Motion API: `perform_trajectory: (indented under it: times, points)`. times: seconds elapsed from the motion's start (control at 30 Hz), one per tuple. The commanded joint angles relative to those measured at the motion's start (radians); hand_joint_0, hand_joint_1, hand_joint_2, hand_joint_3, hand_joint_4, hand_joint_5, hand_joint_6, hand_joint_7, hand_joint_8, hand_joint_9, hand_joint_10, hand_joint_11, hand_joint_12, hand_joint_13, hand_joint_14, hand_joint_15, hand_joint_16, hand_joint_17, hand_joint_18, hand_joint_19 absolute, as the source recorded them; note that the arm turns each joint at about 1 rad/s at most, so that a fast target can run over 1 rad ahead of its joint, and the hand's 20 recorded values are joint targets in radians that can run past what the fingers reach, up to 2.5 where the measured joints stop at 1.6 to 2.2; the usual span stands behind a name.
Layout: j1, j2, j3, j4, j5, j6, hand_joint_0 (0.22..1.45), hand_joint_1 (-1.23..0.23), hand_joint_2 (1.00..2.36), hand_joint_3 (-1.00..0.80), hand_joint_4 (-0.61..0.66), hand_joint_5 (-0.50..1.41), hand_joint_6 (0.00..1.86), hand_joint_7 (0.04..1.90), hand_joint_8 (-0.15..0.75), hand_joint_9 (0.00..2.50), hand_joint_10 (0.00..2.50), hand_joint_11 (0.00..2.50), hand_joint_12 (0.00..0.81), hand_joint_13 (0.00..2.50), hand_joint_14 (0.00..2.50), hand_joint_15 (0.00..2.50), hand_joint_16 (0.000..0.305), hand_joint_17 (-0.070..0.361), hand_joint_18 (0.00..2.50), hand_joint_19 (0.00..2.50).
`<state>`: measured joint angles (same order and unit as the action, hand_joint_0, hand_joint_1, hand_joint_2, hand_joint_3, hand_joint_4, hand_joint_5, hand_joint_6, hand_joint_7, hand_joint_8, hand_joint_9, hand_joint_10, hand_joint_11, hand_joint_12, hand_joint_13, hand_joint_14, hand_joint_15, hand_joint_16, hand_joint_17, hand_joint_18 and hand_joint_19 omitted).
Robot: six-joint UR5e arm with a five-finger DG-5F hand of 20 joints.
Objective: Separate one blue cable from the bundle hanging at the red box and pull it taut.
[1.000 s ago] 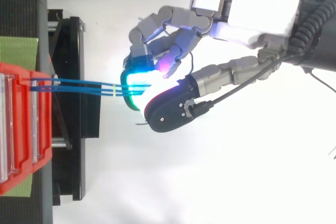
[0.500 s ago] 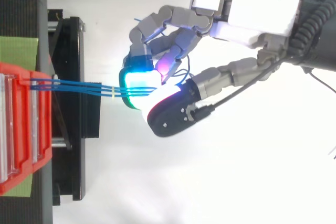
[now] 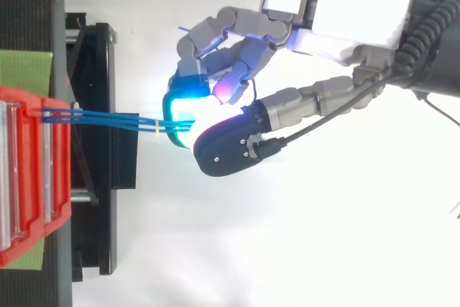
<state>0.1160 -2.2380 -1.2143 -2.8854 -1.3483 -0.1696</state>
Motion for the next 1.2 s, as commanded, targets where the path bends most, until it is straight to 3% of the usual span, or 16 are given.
perform_trajectory:
  times: [0.0, 0.27, 0.43, 0.57, 0.7, 0.83, 0.93, 1.07, 1.17]
  points:
    - [-0.001, 0.000, 0.001, 0.000, 0.000, 0.001, 0.65, -0.81, 1.02, -0.20, 0.09, -0.17, 0.90, 1.28, 0.310, 1.01, 0.02, 0.64, 0.282, 0.54, 0.01, 0.15, 0.035, 0.078, 0.47, 0.30]
    - [-0.001, 0.001, 0.001, -0.002, 0.000, 0.002, 0.75, -0.86, 1.00, -0.47, 0.04, -0.18, 0.91, 1.20, 0.284, 0.96, 0.02, 0.63, 0.285, 0.51, 0.01, 0.13, 0.035, 0.079, 0.47, 0.27]
    - [-0.001, 0.000, 0.001, 0.000, 0.000, 0.002, 0.76, -0.87, 1.00, -0.50, 0.03, -0.18, 0.91, 1.18, 0.280, 0.94, 0.02, 0.62, 0.283, 0.49, 0.00, 0.12, 0.035, 0.079, 0.46, 0.25]
    - [-0.001, 0.000, 0.001, 0.000, 0.000, 0.001, 0.74, -0.88, 1.00, -0.50, 0.04, -0.18, 0.92, 1.19, 0.276, 0.94, 0.02, 0.62, 0.281, 0.49, 0.00, 0.12, 0.035, 0.079, 0.46, 0.25]
    - [-0.001, 0.000, -0.001, 0.000, 0.000, 0.002, 0.64, -0.89, 1.00, -0.50, 0.12, -0.17, 0.92, 1.11, 0.275, 0.95, 0.02, 0.63, 0.276, 0.49, 0.01, 0.13, 0.035, 0.078, 0.45, 0.27]
    - [-0.004, 0.000, -0.001, 0.000, 0.000, 0.002, 0.50, -0.80, 1.00, -0.50, 0.12, -0.17, 0.91, 1.07, 0.303, 0.97, 0.02, 0.62, 0.300, 0.49, 0.01, 0.14, 0.038, 0.086, 0.45, 0.29]
    - [-0.004, 0.000, -0.001, 0.000, 0.000, 0.002, 0.49, -0.68, 1.00, -0.50, 0.12, -0.17, 0.91, 1.03, 0.314, 0.98, 0.02, 0.62, 0.308, 0.50, 0.01, 0.14, 0.039, 0.089, 0.45, 0.29]
    - [-0.004, 0.000, 0.001, 0.000, 0.000, 0.002, 0.56, -0.54, 1.00, -0.50, 0.10, -0.17, 0.89, 1.05, 0.303, 1.00, 0.02, 0.62, 0.287, 0.50, 0.01, 0.15, 0.036, 0.080, 0.43, 0.31]
    - [-0.004, 0.000, 0.001, 0.000, 0.000, 0.002, 0.61, -0.58, 1.00, -0.49, 0.09, -0.16, 0.89, 1.11, 0.303, 1.01, 0.02, 0.62, 0.284, 0.50, 0.01, 0.15, 0.035, 0.078, 0.43, 0.32]
